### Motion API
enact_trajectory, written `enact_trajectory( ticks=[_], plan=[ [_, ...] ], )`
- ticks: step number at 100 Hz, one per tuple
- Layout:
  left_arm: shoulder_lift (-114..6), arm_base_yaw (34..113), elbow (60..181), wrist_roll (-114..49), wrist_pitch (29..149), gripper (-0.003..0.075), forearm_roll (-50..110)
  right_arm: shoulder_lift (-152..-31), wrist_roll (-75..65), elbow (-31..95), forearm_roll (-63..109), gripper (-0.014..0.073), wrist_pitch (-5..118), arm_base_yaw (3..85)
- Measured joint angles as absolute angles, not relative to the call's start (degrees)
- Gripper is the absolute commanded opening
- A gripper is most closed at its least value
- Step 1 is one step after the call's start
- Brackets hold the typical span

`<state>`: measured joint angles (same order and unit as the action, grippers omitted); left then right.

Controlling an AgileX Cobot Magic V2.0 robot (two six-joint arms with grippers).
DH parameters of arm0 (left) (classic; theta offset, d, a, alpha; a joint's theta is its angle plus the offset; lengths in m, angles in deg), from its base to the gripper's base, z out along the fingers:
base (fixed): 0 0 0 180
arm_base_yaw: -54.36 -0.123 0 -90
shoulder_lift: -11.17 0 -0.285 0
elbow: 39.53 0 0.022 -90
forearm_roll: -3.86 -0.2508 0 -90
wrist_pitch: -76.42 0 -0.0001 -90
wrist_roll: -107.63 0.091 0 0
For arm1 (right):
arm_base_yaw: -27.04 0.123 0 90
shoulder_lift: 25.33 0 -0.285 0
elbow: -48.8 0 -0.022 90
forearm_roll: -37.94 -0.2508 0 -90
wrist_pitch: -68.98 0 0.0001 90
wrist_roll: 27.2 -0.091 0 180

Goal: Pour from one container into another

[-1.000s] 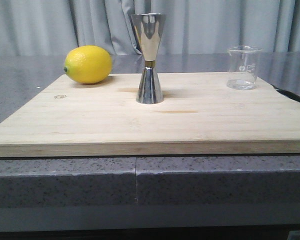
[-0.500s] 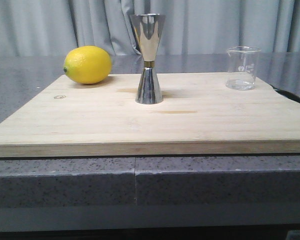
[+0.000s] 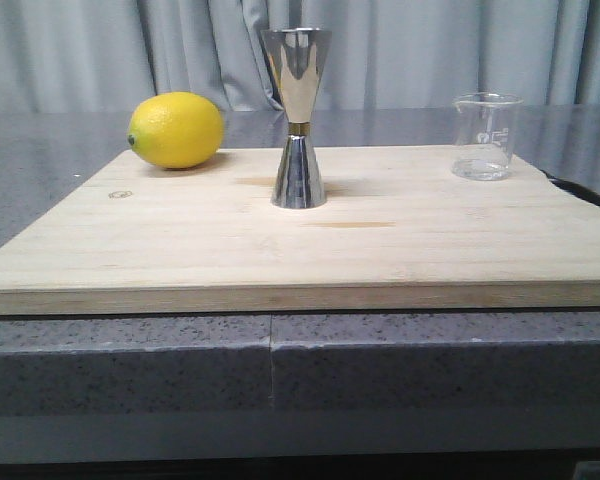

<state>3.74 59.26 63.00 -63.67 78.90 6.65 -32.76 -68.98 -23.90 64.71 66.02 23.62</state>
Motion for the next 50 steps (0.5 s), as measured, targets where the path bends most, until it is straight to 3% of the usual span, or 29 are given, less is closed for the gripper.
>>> enact_trajectory(
  ticks=[5, 15, 50],
  plan=[
    [3.74, 59.26, 63.0, -63.67, 78.77, -0.0021, 6.65, -32.61, -54.91, -25.28, 53.97, -0.0069, 63.41, 23.62],
    [3.74, 59.26, 63.0, -63.67, 78.77, -0.0021, 6.65, -32.57, -43.9, -28.28, 44.6, -0.0069, 63.15, 23.62],
    [3.74, 59.26, 63.0, -63.67, 78.77, -0.0021, 6.65, -32.48, -39.18, -29.0, 39.76, -0.0069, 66.97, 23.62]
  ],
)
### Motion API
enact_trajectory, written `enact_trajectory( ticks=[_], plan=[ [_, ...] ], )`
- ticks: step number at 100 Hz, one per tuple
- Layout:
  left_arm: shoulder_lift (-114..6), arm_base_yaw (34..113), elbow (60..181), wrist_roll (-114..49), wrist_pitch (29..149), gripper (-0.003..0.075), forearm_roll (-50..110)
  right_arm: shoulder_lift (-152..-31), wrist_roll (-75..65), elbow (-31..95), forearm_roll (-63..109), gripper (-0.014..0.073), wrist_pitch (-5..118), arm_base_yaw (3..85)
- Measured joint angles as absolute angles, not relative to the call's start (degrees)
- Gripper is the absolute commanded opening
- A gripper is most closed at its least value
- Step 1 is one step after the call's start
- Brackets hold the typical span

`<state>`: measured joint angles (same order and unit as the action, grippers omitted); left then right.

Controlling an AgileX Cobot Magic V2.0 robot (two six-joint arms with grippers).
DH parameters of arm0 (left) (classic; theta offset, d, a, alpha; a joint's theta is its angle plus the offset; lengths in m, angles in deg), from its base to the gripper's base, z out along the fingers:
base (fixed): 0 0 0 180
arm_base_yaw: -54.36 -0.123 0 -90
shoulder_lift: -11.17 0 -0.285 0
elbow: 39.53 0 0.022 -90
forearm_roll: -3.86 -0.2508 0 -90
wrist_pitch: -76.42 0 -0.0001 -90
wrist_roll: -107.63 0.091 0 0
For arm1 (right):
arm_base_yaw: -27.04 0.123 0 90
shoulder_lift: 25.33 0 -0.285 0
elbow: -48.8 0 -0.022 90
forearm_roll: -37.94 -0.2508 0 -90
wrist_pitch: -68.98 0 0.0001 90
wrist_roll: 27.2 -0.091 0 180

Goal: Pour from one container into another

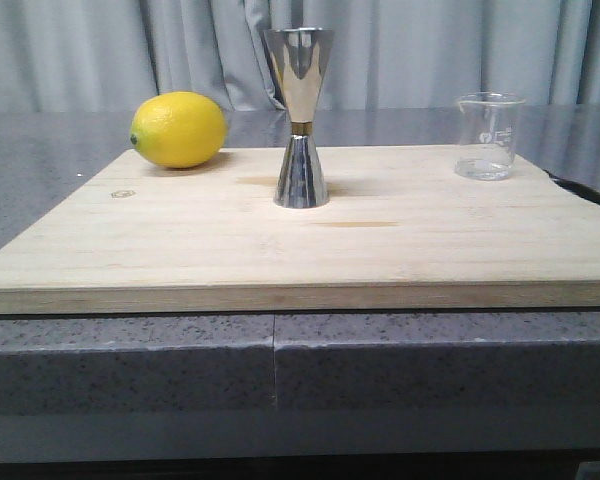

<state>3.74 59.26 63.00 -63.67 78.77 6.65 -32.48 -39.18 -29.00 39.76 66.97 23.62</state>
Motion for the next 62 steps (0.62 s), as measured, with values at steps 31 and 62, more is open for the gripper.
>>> enact_trajectory(
  ticks=[31, 62],
  plan=[
    [3.74, 59.26, 63.0, -63.67, 78.77, -0.0021, 6.65, -32.48, -38.96, -29.0, 39.76, -0.0069, 67.65, 23.62],
    [3.74, 59.26, 63.0, -63.67, 78.77, -0.0021, 6.65, -32.48, -38.93, -29.0, 39.76, -0.0069, 67.72, 23.62]
  ],
)
